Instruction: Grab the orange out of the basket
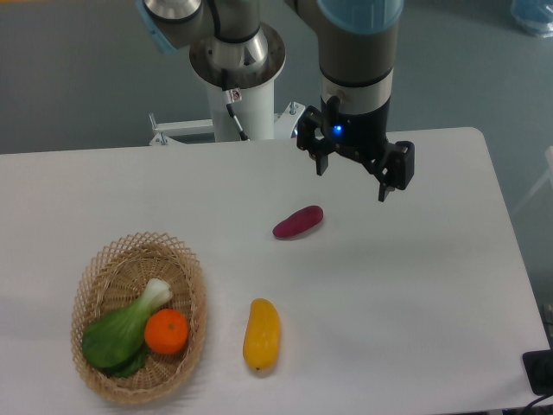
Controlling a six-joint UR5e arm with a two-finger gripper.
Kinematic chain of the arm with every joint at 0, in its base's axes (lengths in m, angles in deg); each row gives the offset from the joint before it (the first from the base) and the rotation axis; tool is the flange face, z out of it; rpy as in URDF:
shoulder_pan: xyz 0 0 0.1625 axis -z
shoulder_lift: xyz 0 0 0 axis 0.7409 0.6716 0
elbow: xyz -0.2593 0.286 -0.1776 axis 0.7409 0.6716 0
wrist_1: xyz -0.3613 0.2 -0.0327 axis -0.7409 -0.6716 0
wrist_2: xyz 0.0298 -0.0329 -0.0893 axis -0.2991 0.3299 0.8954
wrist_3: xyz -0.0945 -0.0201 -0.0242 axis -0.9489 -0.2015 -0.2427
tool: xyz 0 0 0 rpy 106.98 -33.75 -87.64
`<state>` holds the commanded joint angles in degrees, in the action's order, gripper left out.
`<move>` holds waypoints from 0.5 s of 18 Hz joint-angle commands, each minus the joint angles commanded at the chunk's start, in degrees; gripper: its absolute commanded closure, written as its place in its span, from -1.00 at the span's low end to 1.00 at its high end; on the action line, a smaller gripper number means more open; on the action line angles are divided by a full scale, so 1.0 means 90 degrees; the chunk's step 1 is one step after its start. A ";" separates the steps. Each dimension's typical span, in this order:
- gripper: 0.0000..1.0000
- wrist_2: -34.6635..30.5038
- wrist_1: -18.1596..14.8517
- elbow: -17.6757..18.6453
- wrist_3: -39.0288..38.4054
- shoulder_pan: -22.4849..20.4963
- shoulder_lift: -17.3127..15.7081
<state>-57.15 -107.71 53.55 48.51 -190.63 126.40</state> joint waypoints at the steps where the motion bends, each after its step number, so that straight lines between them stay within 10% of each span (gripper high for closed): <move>1: -1.00 0.0000 0.0000 0.0029 0.0000 0.0000 -0.0010; 9: -1.00 0.0302 0.0019 0.0244 -0.1101 0.0107 -0.0049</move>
<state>-54.43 -107.53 55.74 38.60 -189.66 125.96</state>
